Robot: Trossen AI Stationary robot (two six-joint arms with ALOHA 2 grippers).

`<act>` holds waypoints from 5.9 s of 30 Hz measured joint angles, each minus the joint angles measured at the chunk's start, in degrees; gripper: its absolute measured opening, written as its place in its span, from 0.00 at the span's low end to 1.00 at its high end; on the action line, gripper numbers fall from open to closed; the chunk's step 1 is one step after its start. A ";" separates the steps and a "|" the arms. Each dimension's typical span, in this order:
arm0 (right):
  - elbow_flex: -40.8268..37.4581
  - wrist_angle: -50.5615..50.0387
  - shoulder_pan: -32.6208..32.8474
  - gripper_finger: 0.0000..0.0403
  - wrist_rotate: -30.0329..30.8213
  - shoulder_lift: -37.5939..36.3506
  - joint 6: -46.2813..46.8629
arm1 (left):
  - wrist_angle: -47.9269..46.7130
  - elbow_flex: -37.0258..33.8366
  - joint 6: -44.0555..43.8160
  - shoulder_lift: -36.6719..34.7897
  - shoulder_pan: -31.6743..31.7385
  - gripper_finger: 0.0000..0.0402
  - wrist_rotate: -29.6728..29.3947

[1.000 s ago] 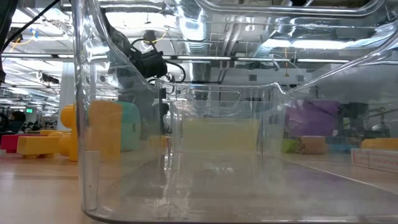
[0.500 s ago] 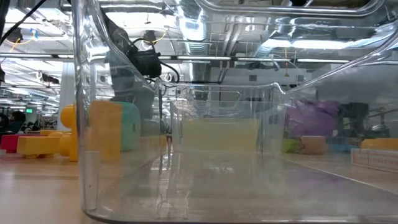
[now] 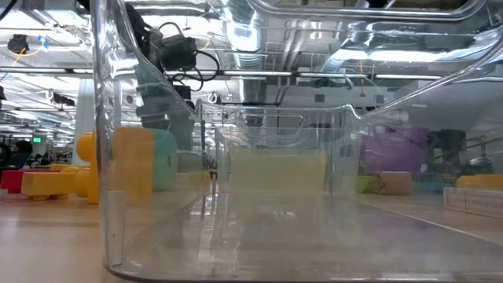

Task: Pick & Place Toys
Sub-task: Put the red deck of cards into the top transparent bin

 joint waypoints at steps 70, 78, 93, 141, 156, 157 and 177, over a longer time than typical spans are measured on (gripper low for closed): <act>0.00 -2.84 -0.04 0.62 0.00 -1.89 -0.63 | -4.45 8.37 -2.26 13.43 -2.86 0.15 2.58; 0.00 -2.97 -0.04 0.62 0.00 -1.89 -0.61 | -4.37 8.37 3.28 3.29 -3.14 0.15 4.53; 0.00 -3.04 -0.06 0.62 0.00 -1.88 -0.62 | -0.95 8.37 10.42 -5.54 -10.56 0.15 10.68; 1.92 19.89 2.38 0.62 -1.36 18.99 -0.02 | 81.90 8.39 16.39 8.81 -23.85 0.15 23.88; 1.86 25.39 2.50 0.62 -1.51 23.05 2.98 | 82.83 8.39 17.99 8.81 -23.85 0.15 24.43; 1.90 26.23 2.51 0.62 -1.51 23.47 2.99 | 82.80 8.39 17.99 8.81 -23.85 0.15 24.43; 4.68 25.58 2.62 0.52 -1.52 26.70 4.10 | 81.05 8.39 17.96 8.81 -23.85 0.16 24.43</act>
